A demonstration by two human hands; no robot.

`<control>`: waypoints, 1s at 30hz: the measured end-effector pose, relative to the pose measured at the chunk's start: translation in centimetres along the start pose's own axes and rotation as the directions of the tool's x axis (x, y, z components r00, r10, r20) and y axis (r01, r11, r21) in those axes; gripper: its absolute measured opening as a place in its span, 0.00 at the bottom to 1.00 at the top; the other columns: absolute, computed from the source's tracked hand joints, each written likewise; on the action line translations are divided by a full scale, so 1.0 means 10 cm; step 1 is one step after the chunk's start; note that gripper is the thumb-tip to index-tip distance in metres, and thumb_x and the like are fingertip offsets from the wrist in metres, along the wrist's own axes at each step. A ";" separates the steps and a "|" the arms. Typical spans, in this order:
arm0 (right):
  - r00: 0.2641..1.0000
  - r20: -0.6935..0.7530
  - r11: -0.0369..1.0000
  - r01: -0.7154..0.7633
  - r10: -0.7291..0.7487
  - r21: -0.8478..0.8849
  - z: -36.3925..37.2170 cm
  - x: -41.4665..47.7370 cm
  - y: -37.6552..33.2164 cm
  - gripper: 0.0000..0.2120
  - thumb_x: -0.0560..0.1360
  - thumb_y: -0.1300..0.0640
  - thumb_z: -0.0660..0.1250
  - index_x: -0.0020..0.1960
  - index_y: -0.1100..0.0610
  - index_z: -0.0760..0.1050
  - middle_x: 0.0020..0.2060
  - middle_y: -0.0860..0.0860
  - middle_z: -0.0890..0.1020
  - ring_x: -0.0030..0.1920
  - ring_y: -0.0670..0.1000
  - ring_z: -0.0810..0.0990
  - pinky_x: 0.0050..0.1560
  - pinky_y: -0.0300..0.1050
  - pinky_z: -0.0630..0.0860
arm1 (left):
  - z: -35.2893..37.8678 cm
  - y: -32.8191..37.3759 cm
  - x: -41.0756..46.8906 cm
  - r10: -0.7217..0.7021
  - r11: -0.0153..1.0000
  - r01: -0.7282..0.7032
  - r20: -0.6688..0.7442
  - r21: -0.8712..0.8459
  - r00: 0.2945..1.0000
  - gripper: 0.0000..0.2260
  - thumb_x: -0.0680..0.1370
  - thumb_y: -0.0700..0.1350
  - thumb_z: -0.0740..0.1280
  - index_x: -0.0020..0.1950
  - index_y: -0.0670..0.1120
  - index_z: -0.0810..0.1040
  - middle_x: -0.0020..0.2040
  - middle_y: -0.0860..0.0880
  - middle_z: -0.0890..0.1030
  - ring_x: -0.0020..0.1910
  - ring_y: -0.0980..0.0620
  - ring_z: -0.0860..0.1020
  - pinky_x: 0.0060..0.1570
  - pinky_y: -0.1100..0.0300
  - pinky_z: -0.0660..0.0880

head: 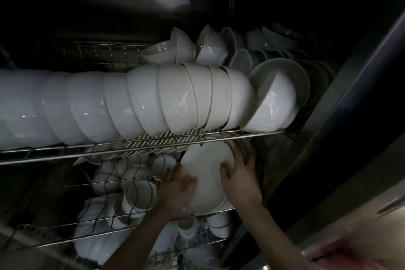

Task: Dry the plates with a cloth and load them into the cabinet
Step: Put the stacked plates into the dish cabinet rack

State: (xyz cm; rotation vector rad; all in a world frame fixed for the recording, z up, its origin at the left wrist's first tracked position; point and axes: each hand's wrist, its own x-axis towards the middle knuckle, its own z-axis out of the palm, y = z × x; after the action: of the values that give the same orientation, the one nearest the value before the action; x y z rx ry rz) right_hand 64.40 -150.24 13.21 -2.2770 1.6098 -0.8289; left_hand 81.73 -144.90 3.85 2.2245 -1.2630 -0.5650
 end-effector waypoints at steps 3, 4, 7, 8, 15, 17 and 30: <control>0.998 -0.003 0.997 -0.059 0.059 -0.059 0.03 -0.02 -0.03 0.34 0.74 0.50 0.67 0.78 0.50 0.61 0.77 0.58 0.55 0.71 0.65 0.62 0.70 0.58 0.65 | -0.09 -0.07 -0.04 0.044 0.999 -0.044 0.053 0.017 0.998 0.33 0.79 0.63 0.61 0.79 0.48 0.59 0.79 0.46 0.58 0.78 0.47 0.54 0.75 0.49 0.55; 0.997 -0.001 0.995 -0.072 0.072 -0.074 0.02 -0.03 -0.04 0.34 0.74 0.50 0.67 0.77 0.51 0.61 0.78 0.59 0.55 0.71 0.66 0.62 0.71 0.58 0.64 | -0.12 -0.09 -0.06 0.059 0.998 -0.060 0.055 0.016 0.997 0.33 0.79 0.62 0.62 0.79 0.48 0.59 0.79 0.46 0.57 0.78 0.47 0.54 0.75 0.51 0.55; 0.997 0.037 0.992 -0.069 0.073 -0.103 -0.01 -0.04 -0.05 0.35 0.74 0.48 0.67 0.78 0.51 0.59 0.78 0.60 0.53 0.72 0.66 0.61 0.72 0.57 0.63 | -0.20 -0.13 -0.13 0.120 0.993 -0.120 0.100 -0.014 0.988 0.34 0.78 0.61 0.65 0.79 0.49 0.58 0.80 0.47 0.55 0.78 0.49 0.54 0.75 0.54 0.56; 0.997 0.046 0.993 -0.061 0.066 -0.098 -0.02 -0.04 -0.05 0.36 0.74 0.49 0.68 0.78 0.52 0.59 0.78 0.60 0.53 0.72 0.66 0.61 0.72 0.55 0.63 | -0.22 -0.14 -0.15 0.145 0.989 -0.144 0.129 -0.020 0.981 0.34 0.78 0.60 0.66 0.79 0.49 0.58 0.80 0.48 0.55 0.78 0.50 0.54 0.75 0.55 0.56; 0.955 0.064 0.909 -0.294 0.289 0.295 -0.15 0.14 -0.11 0.30 0.72 0.56 0.72 0.72 0.51 0.68 0.61 0.54 0.82 0.62 0.58 0.79 0.58 0.42 0.73 | -0.33 -0.23 -0.23 0.278 0.953 -0.241 0.213 -0.185 0.937 0.42 0.68 0.56 0.78 0.77 0.50 0.64 0.79 0.48 0.57 0.77 0.52 0.58 0.69 0.67 0.56; 0.964 0.068 0.914 -0.265 0.257 0.307 -0.17 0.13 -0.12 0.31 0.71 0.57 0.72 0.72 0.50 0.69 0.62 0.55 0.81 0.62 0.57 0.79 0.56 0.38 0.71 | -0.32 -0.24 -0.22 0.284 0.953 -0.247 0.230 -0.178 0.931 0.45 0.67 0.59 0.78 0.78 0.52 0.62 0.80 0.48 0.56 0.78 0.51 0.56 0.74 0.61 0.57; 0.996 -0.060 0.996 -0.067 0.071 0.063 -0.03 -0.02 -0.31 0.33 0.73 0.53 0.70 0.76 0.50 0.64 0.68 0.62 0.69 0.56 0.68 0.77 0.52 0.55 0.76 | -0.35 -0.19 -0.05 0.396 0.904 -0.426 0.326 0.022 0.858 0.48 0.66 0.69 0.72 0.79 0.64 0.48 0.80 0.52 0.56 0.79 0.49 0.49 0.75 0.45 0.50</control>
State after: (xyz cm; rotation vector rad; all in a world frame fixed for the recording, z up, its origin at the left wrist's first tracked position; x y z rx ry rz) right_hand 66.61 -148.87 14.86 -2.1617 1.6560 -0.9273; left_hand 84.80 -142.85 5.48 1.8906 -1.9051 -0.7184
